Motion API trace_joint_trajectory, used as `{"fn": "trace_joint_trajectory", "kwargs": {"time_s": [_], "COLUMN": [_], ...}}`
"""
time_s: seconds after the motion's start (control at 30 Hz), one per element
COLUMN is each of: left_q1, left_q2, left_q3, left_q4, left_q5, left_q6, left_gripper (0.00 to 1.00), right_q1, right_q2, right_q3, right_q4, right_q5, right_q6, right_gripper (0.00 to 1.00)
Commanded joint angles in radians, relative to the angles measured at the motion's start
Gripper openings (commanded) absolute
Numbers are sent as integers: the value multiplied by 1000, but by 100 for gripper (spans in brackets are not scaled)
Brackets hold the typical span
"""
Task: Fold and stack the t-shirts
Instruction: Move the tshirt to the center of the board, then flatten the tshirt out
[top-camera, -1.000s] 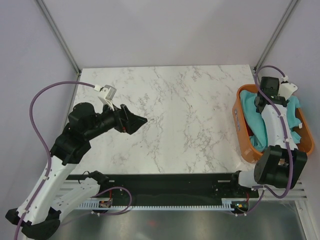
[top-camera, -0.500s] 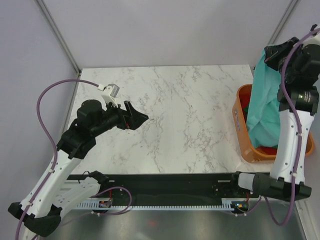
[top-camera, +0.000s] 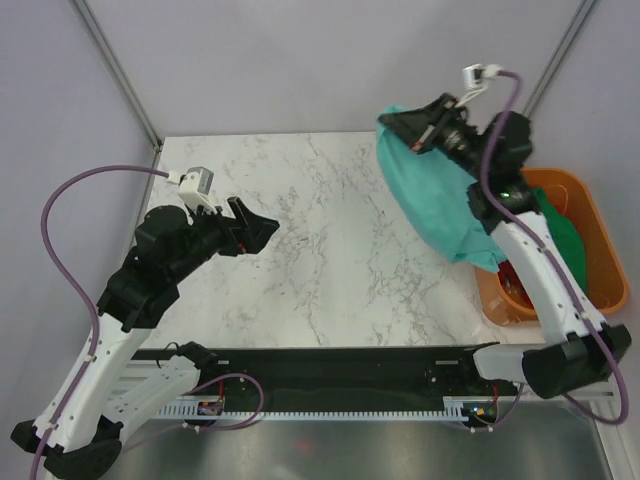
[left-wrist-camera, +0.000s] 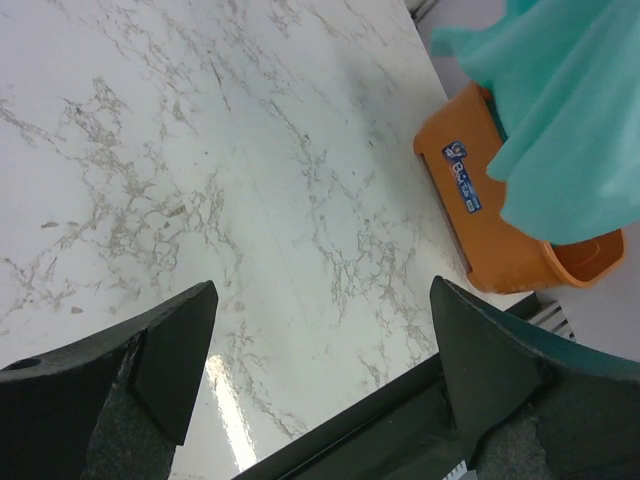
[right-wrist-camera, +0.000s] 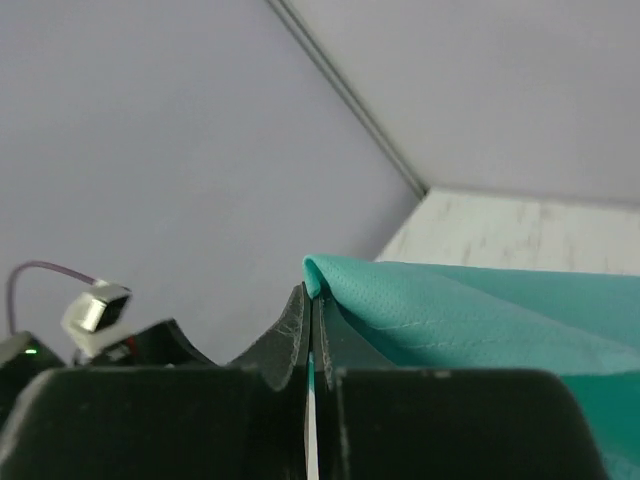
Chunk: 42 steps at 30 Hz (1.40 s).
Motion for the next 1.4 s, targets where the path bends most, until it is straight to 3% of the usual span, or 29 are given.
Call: {"fn": "trace_joint_trajectory", "kwargs": {"time_s": [0.0,0.2,0.43,0.47,0.53,0.57,0.67,0.7,0.87,1.03,1.2,1.37], "left_q1": [4,7,8,8,10,8,8,8,10,10,13,17], "left_q2": [-21,-39,-85,-85,-89,-87,-75,-69,38,163,246,255], "left_q3": [-21,-61,-44,-43,-41,-43,-49,-52,-87,-154,-208,-213], "left_q4": [-26,-49,-63,-69,-69,-69,-68,-68,-51,19,82,99], "left_q5": [-66,-121,-207,-210,-212,-209,-197,-192,-155,6,60,52], "left_q6": [-42,-55,-31,-29,-25,-26,-28,-32,-40,-82,-132,-171], "left_gripper": [95,93,93,93,93,93,93,93,93,89,89,90], "right_q1": [177,398,582,585,587,585,570,562,414,256,254,196], "right_q2": [140,426,754,781,787,783,697,670,451,274,177,140], "right_q3": [-117,-50,249,256,245,240,199,161,-19,-289,-440,-524], "right_q4": [-32,-14,-59,-59,-72,-95,-233,-309,-545,-674,-784,-787], "right_q5": [87,173,182,182,208,234,357,392,631,704,794,897], "right_q6": [-99,-140,-128,-124,-117,-125,-165,-166,-101,-29,68,65], "right_gripper": [0,0,0,1,12,27,49,51,52,49,49,44]}}
